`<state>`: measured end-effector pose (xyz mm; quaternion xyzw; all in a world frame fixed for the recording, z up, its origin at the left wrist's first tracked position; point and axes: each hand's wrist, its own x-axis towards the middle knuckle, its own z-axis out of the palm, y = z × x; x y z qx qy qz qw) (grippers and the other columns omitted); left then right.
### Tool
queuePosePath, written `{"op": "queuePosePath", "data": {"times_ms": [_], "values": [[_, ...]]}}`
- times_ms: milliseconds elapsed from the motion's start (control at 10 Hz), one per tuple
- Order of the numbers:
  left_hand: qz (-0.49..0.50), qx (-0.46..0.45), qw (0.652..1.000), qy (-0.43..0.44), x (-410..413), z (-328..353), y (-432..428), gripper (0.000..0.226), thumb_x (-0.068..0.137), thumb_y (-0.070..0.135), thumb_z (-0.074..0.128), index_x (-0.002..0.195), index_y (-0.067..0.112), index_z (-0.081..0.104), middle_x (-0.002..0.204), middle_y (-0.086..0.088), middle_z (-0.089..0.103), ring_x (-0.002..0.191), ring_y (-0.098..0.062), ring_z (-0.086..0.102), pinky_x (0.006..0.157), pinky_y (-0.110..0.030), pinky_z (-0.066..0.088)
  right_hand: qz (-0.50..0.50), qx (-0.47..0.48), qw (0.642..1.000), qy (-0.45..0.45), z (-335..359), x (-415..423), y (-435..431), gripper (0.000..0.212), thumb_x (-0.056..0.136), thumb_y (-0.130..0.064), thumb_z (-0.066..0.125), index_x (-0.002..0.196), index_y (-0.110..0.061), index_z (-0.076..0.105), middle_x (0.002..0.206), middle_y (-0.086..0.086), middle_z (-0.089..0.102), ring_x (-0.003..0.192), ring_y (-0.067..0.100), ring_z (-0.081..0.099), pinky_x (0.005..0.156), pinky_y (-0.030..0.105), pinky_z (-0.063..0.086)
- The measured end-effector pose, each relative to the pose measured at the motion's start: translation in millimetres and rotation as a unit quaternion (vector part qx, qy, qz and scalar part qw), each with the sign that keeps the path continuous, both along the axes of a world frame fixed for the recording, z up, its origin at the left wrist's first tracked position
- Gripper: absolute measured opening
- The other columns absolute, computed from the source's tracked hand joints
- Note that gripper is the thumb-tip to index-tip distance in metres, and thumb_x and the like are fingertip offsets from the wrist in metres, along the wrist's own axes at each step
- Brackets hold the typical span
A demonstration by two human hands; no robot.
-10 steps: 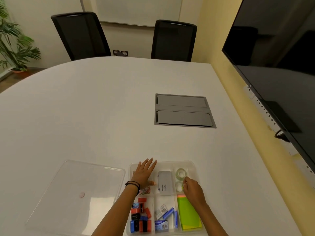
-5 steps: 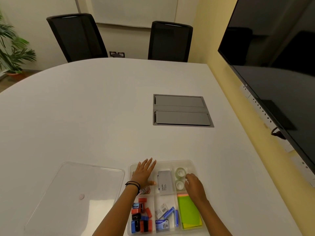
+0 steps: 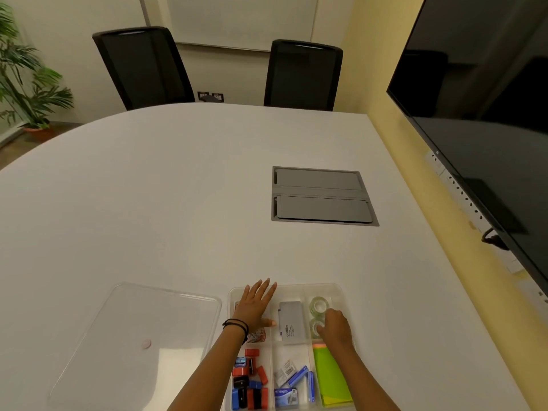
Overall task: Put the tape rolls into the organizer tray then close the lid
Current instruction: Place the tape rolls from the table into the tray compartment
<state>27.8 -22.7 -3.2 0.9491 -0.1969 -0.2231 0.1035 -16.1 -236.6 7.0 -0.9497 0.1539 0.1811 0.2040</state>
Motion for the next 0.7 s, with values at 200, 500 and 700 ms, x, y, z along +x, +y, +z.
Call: {"op": "queuePosePath", "data": {"times_ms": [200,500,700], "values": [[-0.003,-0.007,1.000,0.000,0,-1,1,0.093,0.088,0.046,0.058,0.149,0.019,-0.007,0.161,-0.008,-0.010,0.148,-0.026,-0.007,0.120,-0.046,-0.005,0.029,-0.016,0.999,-0.003,0,1,-5,0.052,0.087,-0.005,0.053,0.058,-0.027,0.016,0.111,0.015,0.059,0.101,0.027,0.059,0.075,0.033,0.045],[0.000,-0.020,1.000,0.000,0,-3,2,0.092,0.088,0.045,0.057,0.148,0.020,-0.007,0.160,-0.007,-0.010,0.148,-0.025,-0.008,0.120,-0.045,-0.006,0.031,-0.022,0.999,-0.014,4,1,-5,0.048,0.090,0.000,0.040,0.056,-0.024,0.015,0.063,-0.011,0.020,0.078,0.013,0.041,0.063,0.025,0.027],[-0.003,-0.016,1.000,0.004,2,-4,2,0.092,0.088,0.046,0.057,0.149,0.020,-0.007,0.160,-0.007,-0.011,0.148,-0.025,-0.008,0.120,-0.045,-0.007,0.026,-0.023,0.999,-0.020,6,-1,-3,0.048,0.089,0.000,0.042,0.056,-0.024,0.016,0.062,-0.012,0.022,0.076,0.013,0.042,0.063,0.026,0.028]]}}
